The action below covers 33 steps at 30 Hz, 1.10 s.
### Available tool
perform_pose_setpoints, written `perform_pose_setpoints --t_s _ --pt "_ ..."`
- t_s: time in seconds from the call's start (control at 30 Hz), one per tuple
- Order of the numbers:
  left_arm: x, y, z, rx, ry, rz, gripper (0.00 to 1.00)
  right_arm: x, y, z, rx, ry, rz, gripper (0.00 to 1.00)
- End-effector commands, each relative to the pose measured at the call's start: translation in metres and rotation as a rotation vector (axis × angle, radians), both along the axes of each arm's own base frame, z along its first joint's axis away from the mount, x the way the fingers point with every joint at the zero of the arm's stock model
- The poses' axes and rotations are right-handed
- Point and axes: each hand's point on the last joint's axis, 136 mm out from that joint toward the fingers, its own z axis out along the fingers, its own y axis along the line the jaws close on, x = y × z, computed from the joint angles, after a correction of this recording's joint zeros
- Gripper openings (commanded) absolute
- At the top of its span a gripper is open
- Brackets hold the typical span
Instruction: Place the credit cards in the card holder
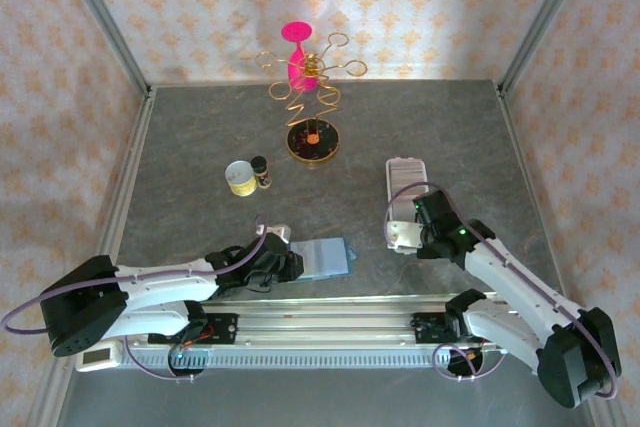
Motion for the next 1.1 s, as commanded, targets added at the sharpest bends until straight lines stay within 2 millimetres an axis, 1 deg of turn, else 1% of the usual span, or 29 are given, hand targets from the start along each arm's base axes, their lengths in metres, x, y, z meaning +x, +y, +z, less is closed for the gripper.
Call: perform_pose_setpoints --t_s 0.0,0.13,0.2,0.3,0.37,0.47,0.53,0.57,0.6,0.63,0.7,0.77,0.83,0.87,0.93,0.97,1.07 --pt "-0.001 0.010 -0.003 0.042 -0.005 0.024 0.20 0.007 0.003 0.025 0.051 -0.047 -0.041 0.00" --pt "-0.001 0.012 0.001 0.044 -0.008 0.027 0.20 -0.016 0.015 0.037 0.154 0.054 -0.066 0.00" --pt "0.000 0.013 0.003 0.041 -0.014 0.033 0.20 -0.023 0.019 0.046 0.201 0.071 -0.078 0.00" --pt "0.003 0.017 0.009 0.046 -0.031 0.051 0.21 -0.028 0.027 0.064 0.298 0.080 -0.121 0.00" --pt "0.005 0.019 0.012 0.052 -0.041 0.064 0.22 -0.027 0.039 0.082 0.410 0.087 -0.176 0.00" --pt "0.007 0.026 0.014 0.076 -0.050 0.091 0.25 -0.027 0.070 0.114 0.668 0.157 -0.259 0.00" --pt "0.009 0.032 0.014 0.088 -0.054 0.113 0.26 -0.039 0.091 0.127 0.742 0.215 -0.161 0.00" --pt "0.009 0.034 0.014 0.089 -0.055 0.126 0.26 -0.036 0.096 0.136 0.789 0.199 -0.182 0.00" --pt "0.009 0.036 0.015 0.086 -0.054 0.137 0.27 -0.020 0.099 0.154 0.888 0.138 -0.267 0.00" --pt "0.009 0.037 0.017 0.081 -0.058 0.141 0.28 -0.009 0.102 0.171 0.975 0.090 -0.312 0.00" --pt "0.010 0.040 0.018 0.079 -0.063 0.157 0.30 -0.001 0.109 0.196 1.113 0.076 -0.347 0.00" --pt "0.010 0.043 0.020 0.079 -0.065 0.171 0.32 0.008 0.115 0.208 1.244 0.127 -0.456 0.00" --pt "0.009 0.046 0.019 0.078 -0.061 0.184 0.37 0.013 0.125 0.209 1.331 0.228 -0.552 0.00" --pt "0.009 0.046 0.019 0.074 -0.060 0.188 0.39 0.014 0.131 0.207 1.370 0.300 -0.606 0.00" --pt "0.008 0.047 0.017 0.065 -0.053 0.200 0.43 0.015 0.142 0.194 1.434 0.421 -0.711 0.00" --pt "0.008 0.047 0.016 0.060 -0.050 0.202 0.43 0.015 0.147 0.185 1.464 0.480 -0.776 0.00" --pt "0.008 0.046 0.015 0.053 -0.045 0.205 0.43 0.000 0.171 0.160 1.532 0.650 -0.851 0.00"
